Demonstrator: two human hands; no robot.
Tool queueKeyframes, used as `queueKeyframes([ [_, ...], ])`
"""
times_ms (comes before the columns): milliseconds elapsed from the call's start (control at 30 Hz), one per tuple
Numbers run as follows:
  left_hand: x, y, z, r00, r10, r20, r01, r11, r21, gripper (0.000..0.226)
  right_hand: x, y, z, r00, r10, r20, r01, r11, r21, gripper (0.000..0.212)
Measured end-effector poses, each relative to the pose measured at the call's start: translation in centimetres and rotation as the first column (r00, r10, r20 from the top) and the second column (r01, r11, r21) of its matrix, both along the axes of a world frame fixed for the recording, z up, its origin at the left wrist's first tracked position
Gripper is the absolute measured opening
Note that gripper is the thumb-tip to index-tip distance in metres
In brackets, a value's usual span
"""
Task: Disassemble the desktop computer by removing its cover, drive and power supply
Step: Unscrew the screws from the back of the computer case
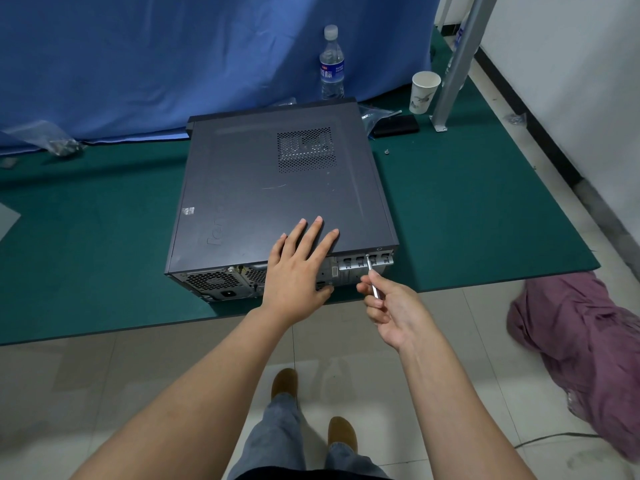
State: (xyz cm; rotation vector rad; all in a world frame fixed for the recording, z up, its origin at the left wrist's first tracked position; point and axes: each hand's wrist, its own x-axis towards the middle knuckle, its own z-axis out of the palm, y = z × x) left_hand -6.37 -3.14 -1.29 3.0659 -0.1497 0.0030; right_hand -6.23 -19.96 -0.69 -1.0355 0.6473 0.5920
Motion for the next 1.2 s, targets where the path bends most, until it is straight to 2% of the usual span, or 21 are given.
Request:
queueKeyframes([
  [133, -0.07, -0.03, 0.06, 1.0, -0.002, 0.005, 0.002, 1.0, -0.002, 0.095, 0.05, 0.24, 0.14, 0.999, -0.03, -0.027, 0.032, 0.999, 0.041, 0.011],
  [300, -0.08, -0.08, 0.08, 1.0, -0.001, 0.005, 0.001, 1.0, -0.003, 0.096, -0.13, -0.35, -0.02, 0.996, -0.043, -0.076, 0.054, 0.987, 0.154, 0.031],
  [600, -0.03, -0.07, 0.03, 1.0, 0.001, 0.008, -0.001, 1.0, 0.003, 0.096, -0.15, 0.43, 0.28, 0.998, -0.064, -0.026, 0.065, 0.995, 0.07, 0.01],
  [700, -0.01, -0.06, -0.01, 1.0, 0.001, 0.008, -0.001, 1.0, 0.004, 0.096, -0.17, 0.38, 0.32, 0.998, -0.057, -0.039, 0.06, 0.994, 0.091, 0.013],
  [833, 0.04, -0.07, -0.04, 1.0, 0.001, 0.008, -0.001, 1.0, 0.01, 0.097, -0.08, 0.17, 0.15, 0.997, -0.025, -0.066, 0.035, 0.988, 0.149, 0.031],
  [1033, 0.06, -0.02, 0.0, 1.0, -0.001, 0.011, 0.001, 1.0, -0.001, 0.097, 0.2, 0.32, 0.08, 0.998, -0.028, -0.053, 0.029, 0.999, 0.026, 0.013],
  [1200, 0.09, 0.02, -0.08, 1.0, -0.002, 0.003, 0.002, 1.0, -0.003, 0.097, 0.15, 0.23, 0.32, 0.996, -0.054, -0.077, 0.061, 0.993, 0.103, 0.017],
])
